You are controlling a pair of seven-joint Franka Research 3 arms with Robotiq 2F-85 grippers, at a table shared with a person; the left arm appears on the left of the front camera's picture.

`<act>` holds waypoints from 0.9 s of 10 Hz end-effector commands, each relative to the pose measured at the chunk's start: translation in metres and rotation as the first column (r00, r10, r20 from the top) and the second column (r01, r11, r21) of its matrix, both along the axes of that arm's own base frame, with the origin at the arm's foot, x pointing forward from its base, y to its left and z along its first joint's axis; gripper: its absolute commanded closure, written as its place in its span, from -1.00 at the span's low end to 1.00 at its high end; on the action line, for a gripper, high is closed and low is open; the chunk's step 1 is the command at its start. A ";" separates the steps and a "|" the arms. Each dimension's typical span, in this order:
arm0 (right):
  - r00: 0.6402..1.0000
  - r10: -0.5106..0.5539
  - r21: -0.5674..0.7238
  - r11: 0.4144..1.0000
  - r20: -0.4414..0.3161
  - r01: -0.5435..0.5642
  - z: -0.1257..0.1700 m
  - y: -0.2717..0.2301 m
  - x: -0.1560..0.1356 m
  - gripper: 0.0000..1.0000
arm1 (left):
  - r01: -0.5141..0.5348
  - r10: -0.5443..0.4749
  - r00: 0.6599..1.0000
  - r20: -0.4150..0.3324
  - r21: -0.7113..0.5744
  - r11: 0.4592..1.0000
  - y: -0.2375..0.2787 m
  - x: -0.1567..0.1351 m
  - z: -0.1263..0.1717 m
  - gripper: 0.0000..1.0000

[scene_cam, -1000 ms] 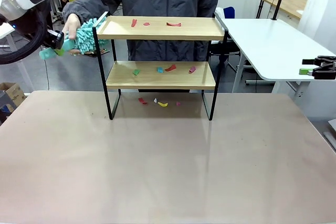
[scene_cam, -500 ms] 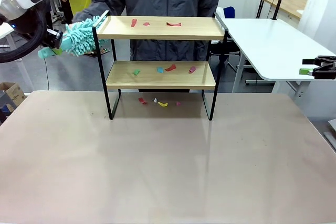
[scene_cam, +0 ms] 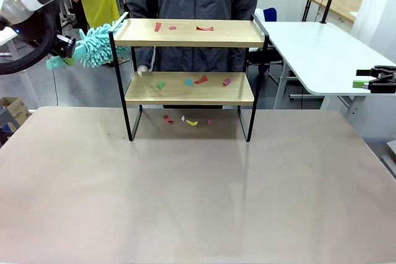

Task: Clean the shelf.
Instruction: Clean the specific section of the Shelf indicated by the human with the Duster.

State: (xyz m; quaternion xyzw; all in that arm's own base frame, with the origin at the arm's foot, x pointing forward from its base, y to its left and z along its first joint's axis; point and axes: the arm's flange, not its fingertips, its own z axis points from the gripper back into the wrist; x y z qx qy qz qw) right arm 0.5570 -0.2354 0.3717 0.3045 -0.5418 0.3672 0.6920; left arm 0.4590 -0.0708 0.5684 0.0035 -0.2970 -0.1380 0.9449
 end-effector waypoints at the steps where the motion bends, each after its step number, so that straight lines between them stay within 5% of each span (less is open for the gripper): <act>1: 1.000 0.004 -0.006 1.000 0.011 -0.004 0.002 0.001 0.000 -1.00 | 0.000 0.000 1.000 0.000 0.000 1.000 0.000 0.000 0.000 0.74; 3: 1.000 0.004 -0.006 1.000 0.011 -0.004 0.002 0.001 0.000 -1.00 | 0.099 -0.095 0.995 -0.031 0.168 0.981 0.038 -0.022 0.018 0.74; 5: 1.000 0.004 -0.006 1.000 0.011 -0.004 0.002 0.001 0.000 -1.00 | 0.205 -0.154 0.974 -0.166 0.357 0.911 0.072 -0.051 0.035 0.74; 9: 1.000 0.004 -0.006 1.000 0.011 -0.004 0.002 0.001 0.000 -1.00 | 0.531 -0.330 0.835 -0.439 0.489 0.693 0.104 -0.104 0.043 0.74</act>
